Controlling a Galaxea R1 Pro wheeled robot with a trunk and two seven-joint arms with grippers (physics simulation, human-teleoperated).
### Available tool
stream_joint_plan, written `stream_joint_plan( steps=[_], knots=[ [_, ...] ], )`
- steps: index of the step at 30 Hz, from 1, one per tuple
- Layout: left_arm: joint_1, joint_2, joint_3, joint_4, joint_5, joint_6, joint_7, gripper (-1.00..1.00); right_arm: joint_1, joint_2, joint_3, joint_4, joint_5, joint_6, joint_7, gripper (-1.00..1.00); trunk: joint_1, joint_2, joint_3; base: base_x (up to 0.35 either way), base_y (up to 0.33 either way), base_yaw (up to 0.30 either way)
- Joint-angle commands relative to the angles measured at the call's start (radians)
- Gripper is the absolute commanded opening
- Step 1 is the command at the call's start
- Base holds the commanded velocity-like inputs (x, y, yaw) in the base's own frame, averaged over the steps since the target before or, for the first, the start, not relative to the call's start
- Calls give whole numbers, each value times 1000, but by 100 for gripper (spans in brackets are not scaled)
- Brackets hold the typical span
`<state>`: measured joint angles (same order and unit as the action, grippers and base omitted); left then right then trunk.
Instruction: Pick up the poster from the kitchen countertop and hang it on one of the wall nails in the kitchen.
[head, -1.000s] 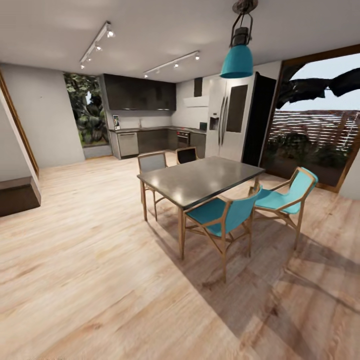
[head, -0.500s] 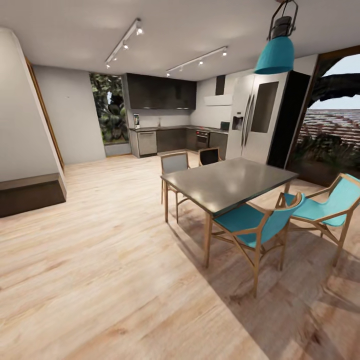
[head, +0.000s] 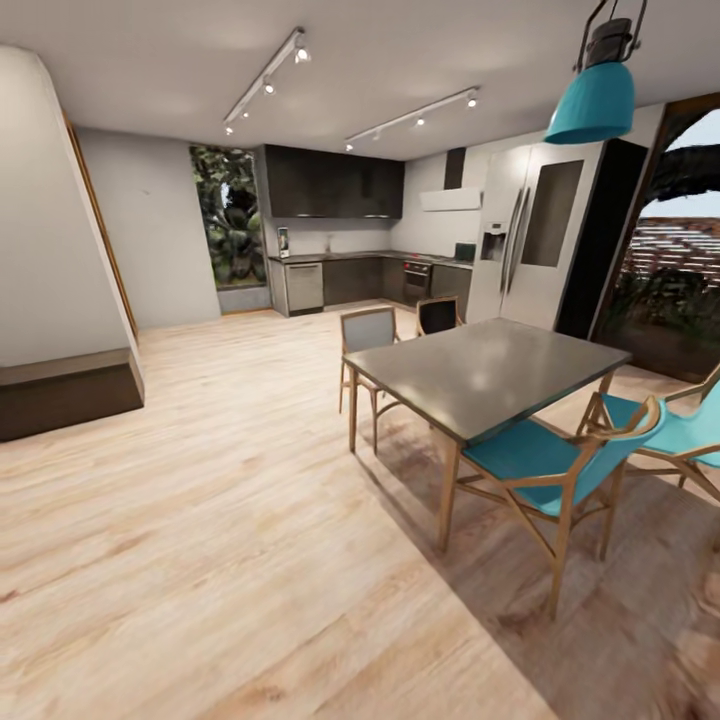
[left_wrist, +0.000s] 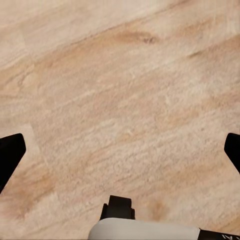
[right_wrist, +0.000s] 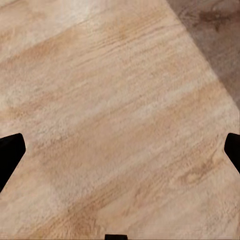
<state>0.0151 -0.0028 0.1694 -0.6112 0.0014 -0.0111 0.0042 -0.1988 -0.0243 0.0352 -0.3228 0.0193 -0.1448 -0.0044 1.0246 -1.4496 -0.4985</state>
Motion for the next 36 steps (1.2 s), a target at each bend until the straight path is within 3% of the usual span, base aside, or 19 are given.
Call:
stream_joint_plan(
  steps=[1, 22, 36],
  knots=[
    [0, 0, 1, -1, 0, -1, 0, 100, -1, -1, 3, 1, 2, -3, -1, 100, 0, 0, -1, 239, 286, 156],
    [0, 0, 1, -1, 0, -5, -2, 100, -1, -1, 0, 1, 2, -30, -2, 100, 0, 0, -19, 291, 199, 217],
    [0, 1, 2, -1, 0, -6, -3, 100, -1, -4, 5, 1, 5, -33, 0, 100, 0, 0, -21, 335, 87, 26]
  ],
)
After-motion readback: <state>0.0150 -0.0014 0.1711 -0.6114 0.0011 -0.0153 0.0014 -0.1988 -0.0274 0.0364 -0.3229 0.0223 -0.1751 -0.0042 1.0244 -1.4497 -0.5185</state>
